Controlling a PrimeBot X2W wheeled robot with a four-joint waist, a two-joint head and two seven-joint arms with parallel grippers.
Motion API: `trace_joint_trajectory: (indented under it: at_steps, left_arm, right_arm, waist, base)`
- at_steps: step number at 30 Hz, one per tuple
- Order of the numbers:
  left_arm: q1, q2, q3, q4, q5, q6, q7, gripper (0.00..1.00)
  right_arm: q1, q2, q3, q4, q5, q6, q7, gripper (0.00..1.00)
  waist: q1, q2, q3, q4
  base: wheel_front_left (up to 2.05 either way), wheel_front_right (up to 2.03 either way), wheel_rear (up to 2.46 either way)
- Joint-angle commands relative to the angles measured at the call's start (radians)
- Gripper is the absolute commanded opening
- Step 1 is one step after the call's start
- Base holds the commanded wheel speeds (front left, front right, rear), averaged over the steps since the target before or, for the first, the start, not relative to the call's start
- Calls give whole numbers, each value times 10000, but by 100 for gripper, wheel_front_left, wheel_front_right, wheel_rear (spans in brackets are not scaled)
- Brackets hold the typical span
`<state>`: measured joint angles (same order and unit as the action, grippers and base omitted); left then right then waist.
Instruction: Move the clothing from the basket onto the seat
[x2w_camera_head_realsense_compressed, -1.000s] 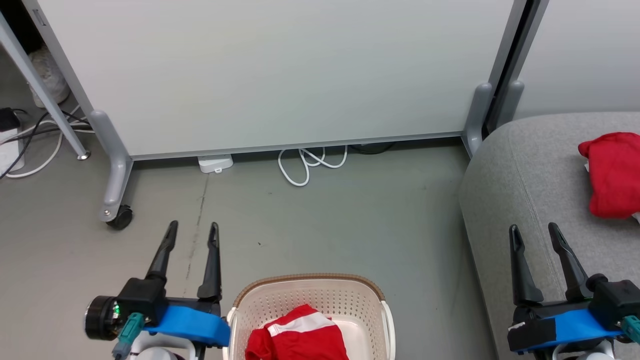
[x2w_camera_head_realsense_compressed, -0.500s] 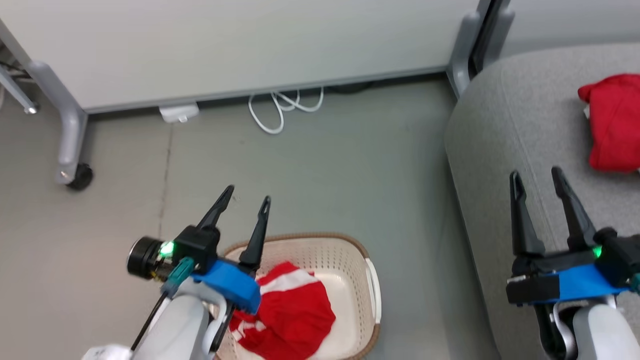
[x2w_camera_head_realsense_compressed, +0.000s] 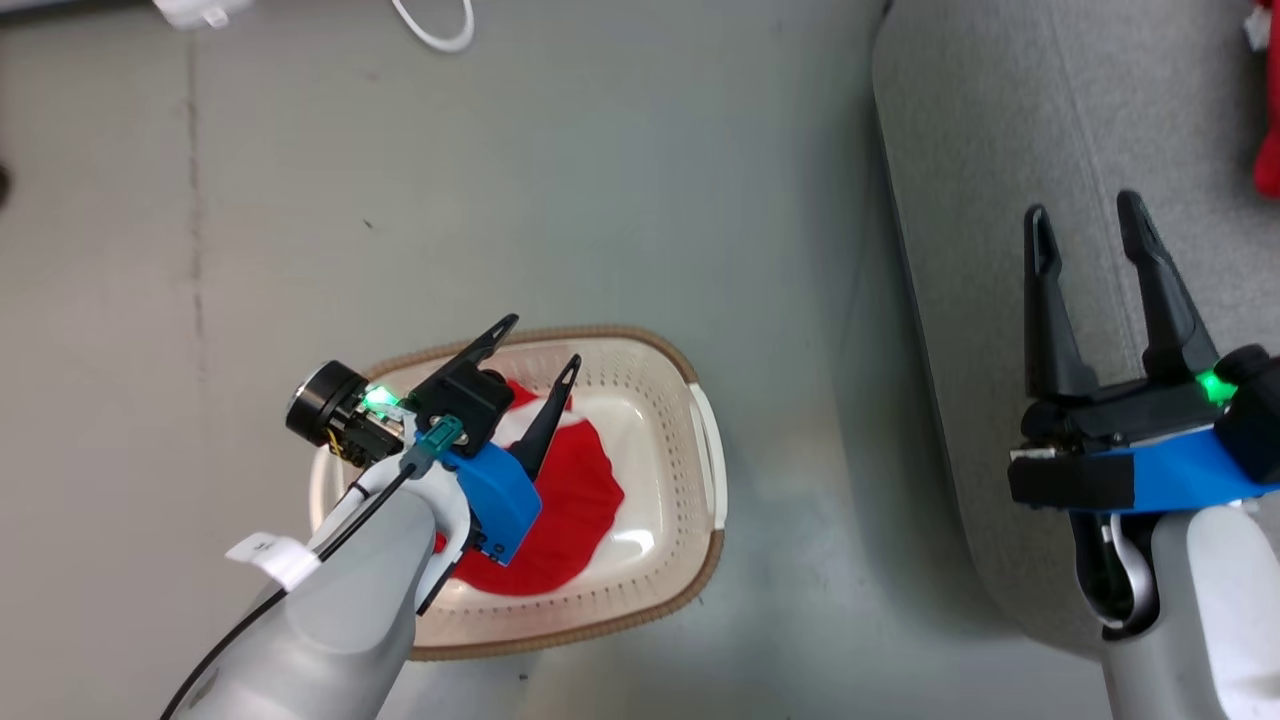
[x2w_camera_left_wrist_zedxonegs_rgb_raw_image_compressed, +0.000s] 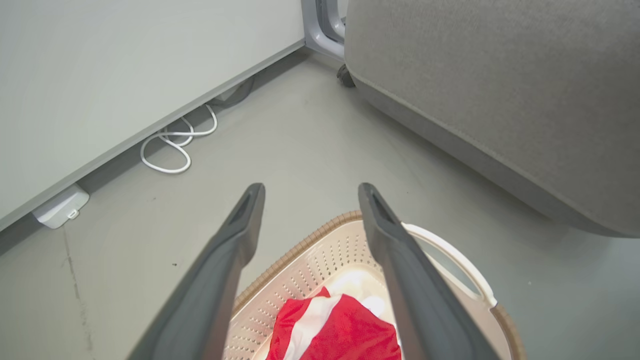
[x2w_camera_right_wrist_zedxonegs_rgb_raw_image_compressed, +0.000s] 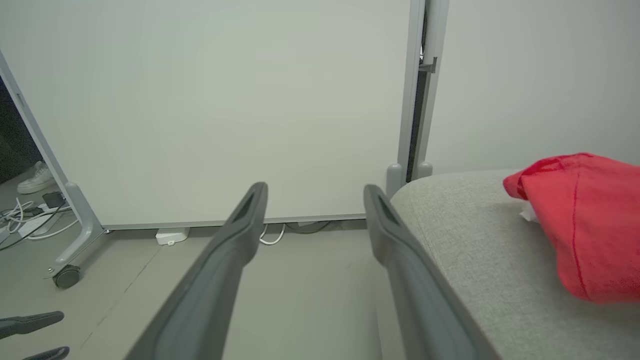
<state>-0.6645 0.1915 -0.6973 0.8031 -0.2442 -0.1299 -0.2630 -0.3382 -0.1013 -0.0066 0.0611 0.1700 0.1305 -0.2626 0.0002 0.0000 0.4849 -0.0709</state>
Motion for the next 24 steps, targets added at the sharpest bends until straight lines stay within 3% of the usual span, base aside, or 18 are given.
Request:
trace_joint_trajectory:
  at_steps: [1, 12, 24]
  left_arm:
    - [-295, 93, -294, 372, -125, 2, -27, 100]
    - [-1715, 207, -2752, 2576, -1102, 2, 245, 100]
    - [-3011, 598, -4703, 4183, -1483, 1, 1671, 100]
  right_arm:
    - [-252, -77, 65, -70, 29, 5, -33, 100]
    - [-1068, -170, 270, -408, 72, 5, -34, 100]
    - [-1781, -195, 345, -1012, 103, 5, -34, 100]
  waist:
    - [-2, 0, 818, -372]
    - [-2, 0, 2390, -797]
    - [-2, 0, 4083, -1273]
  base:
    - [0, 0, 0]
    - [0, 0, 0]
    - [0, 0, 0]
